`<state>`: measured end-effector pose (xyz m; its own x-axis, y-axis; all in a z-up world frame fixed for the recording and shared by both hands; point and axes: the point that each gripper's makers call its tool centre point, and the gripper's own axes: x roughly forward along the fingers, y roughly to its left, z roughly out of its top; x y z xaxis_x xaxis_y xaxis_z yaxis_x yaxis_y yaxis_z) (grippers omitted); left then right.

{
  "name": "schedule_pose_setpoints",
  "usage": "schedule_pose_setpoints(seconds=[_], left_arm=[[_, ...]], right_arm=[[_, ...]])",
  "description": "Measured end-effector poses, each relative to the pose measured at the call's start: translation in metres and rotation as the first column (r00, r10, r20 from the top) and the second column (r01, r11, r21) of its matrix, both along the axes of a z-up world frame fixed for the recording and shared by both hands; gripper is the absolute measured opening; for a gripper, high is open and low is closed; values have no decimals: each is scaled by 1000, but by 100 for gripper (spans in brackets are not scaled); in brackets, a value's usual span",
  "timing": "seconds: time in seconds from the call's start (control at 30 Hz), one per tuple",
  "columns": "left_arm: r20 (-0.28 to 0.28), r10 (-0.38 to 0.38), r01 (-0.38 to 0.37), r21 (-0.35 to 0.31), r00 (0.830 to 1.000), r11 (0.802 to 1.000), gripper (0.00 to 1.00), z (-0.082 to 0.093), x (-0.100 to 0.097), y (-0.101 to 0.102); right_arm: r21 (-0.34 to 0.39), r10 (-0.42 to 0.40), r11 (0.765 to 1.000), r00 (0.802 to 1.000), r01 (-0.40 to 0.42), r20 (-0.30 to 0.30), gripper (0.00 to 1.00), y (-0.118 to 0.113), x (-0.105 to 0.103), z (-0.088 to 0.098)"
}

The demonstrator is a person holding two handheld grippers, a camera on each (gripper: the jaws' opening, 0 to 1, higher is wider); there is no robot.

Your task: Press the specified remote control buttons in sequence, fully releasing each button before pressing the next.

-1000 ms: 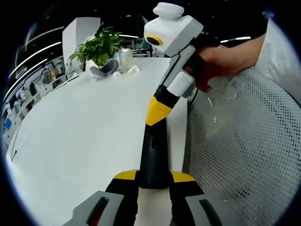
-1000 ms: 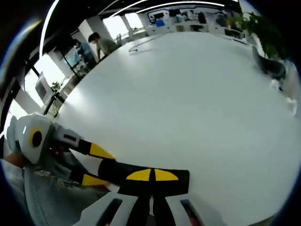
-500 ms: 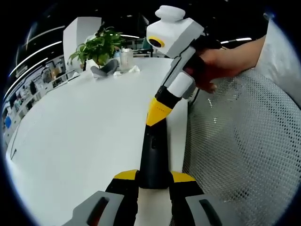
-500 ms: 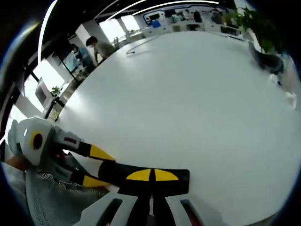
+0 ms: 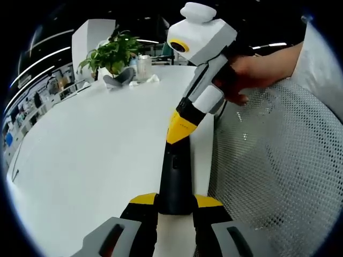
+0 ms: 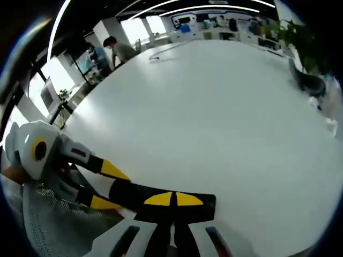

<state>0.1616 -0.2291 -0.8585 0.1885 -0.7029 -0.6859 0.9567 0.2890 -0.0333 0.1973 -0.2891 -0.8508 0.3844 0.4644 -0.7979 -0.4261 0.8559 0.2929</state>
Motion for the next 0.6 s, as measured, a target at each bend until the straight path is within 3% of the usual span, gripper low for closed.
schedule_pose_setpoints(seconds=[0.23, 0.6], left_arm=[[5, -4, 4, 2, 1000, 1000, 24, 0, 0, 0], [7, -5, 5, 2, 1000, 1000, 24, 0, -1, 0]], right_arm=[[36, -35, 999, 999, 36, -30, 0, -1, 1, 1], [16, -14, 1000, 1000, 14, -20, 0, 0, -1, 1]])
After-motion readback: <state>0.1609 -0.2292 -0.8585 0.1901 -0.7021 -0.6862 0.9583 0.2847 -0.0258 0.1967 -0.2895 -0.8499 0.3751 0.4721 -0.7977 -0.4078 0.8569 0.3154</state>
